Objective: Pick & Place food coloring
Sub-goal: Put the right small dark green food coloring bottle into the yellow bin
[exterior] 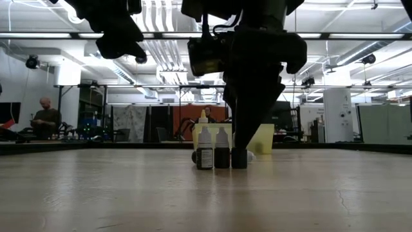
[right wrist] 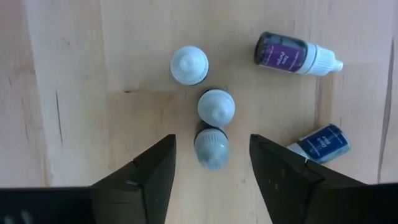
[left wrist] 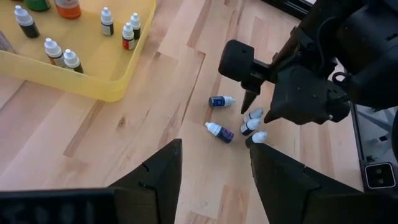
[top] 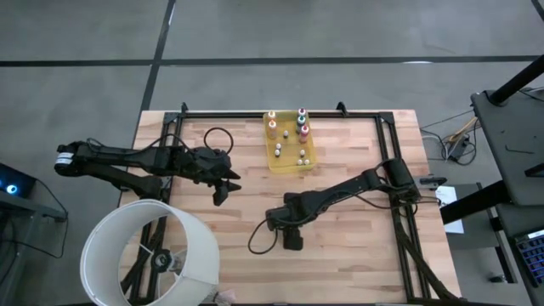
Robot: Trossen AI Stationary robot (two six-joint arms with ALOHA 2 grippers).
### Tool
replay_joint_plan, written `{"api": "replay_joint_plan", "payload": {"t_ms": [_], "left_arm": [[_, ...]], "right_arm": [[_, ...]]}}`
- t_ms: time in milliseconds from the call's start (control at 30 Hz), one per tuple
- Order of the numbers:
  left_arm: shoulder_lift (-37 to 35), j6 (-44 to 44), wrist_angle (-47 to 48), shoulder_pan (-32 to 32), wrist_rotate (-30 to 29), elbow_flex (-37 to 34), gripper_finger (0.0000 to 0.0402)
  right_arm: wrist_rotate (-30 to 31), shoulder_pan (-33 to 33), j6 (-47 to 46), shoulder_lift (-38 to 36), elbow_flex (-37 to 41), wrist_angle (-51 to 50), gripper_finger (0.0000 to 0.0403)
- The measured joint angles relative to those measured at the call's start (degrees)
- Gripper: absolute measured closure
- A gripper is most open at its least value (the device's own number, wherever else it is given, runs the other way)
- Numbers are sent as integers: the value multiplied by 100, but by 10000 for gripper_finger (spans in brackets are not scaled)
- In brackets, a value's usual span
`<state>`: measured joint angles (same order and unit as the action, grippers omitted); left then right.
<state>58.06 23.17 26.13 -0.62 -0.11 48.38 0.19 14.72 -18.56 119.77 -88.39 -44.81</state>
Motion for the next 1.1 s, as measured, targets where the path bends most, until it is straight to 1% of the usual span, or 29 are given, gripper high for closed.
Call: {"api": "replay_joint_plan", "payload": {"t_ms": [367, 833, 1000, 1100], "left_arm": [[0, 3, 2, 0, 1, 0, 239], [0, 3, 12, 0, 3, 0, 239], [0, 1, 13, 0, 3, 0, 239], [0, 1, 13, 2, 3, 0, 239]], "right_arm": [[0, 0, 15, 31, 34, 128, 243], [-55, 0, 164, 33, 45, 47, 334], [-117, 0, 164, -27, 44, -56, 336], [-151, -11, 88, -127, -92, -407, 334]]}}
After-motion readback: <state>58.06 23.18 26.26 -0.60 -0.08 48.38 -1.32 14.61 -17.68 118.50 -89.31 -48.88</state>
